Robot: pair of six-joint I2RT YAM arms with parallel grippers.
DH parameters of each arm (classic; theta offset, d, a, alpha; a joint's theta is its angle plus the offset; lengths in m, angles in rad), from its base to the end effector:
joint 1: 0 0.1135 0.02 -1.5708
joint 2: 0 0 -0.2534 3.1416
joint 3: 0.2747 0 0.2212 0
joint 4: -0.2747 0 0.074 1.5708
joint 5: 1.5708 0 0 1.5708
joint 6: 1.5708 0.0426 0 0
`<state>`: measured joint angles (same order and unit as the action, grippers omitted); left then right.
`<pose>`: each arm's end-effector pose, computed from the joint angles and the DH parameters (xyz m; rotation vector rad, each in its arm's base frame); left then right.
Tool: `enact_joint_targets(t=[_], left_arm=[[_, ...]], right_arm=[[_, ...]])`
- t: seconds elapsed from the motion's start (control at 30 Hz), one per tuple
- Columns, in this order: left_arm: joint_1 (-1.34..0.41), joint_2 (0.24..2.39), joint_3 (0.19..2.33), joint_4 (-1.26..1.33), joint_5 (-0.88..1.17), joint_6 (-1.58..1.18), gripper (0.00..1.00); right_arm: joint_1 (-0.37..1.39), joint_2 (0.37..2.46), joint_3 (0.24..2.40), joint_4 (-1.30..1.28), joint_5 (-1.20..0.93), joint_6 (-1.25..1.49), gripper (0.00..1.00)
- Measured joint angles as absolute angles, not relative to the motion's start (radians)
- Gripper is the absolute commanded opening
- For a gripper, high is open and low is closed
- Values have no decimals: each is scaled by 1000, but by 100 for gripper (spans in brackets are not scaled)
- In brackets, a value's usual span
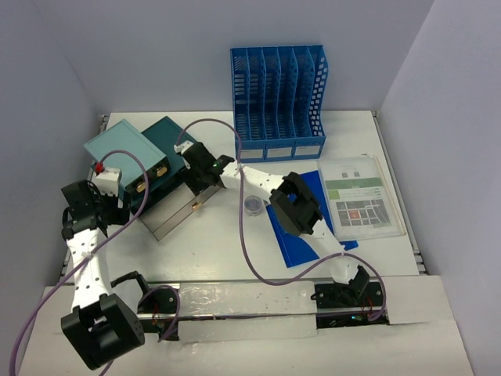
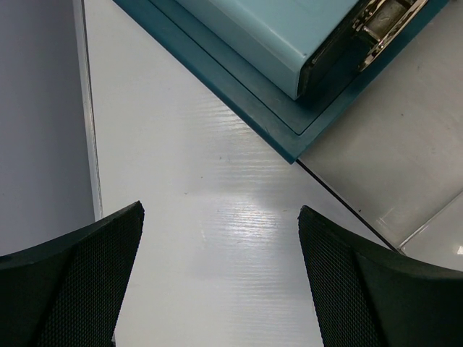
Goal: Organize the desk
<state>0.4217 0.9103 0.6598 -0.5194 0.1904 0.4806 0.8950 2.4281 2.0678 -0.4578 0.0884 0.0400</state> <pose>0.1573 0.0617 0.2383 0.1630 2.3290 0.2301 0.3229 0.3968 0.1755 -0.9612 2.2114 0.3342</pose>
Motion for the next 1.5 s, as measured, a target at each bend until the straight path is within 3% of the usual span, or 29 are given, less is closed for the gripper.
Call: enact_joint_targets(t=[0.13, 0.43, 0.73, 0.87, 1.1, 1.5], left_arm=[[422, 913, 660, -519, 195, 476, 94], [427, 913, 660, -520, 206, 475, 93], [427, 909, 660, -520, 210, 475, 94], [428, 905, 660, -520, 217, 475, 93], [428, 895, 660, -520, 221, 475, 94], [429, 879, 660, -520, 221, 476, 93]], right_arm=[[899, 2432, 2081, -456, 89, 35, 100], [901, 2373, 2065, -450, 89, 24, 100], [894, 1765, 1594, -387, 222, 50, 100], [876, 1630, 1438, -372, 258, 101, 100], [844, 1717, 1223, -416, 179, 156, 100], [837, 1821, 1215, -429, 193, 194, 95]])
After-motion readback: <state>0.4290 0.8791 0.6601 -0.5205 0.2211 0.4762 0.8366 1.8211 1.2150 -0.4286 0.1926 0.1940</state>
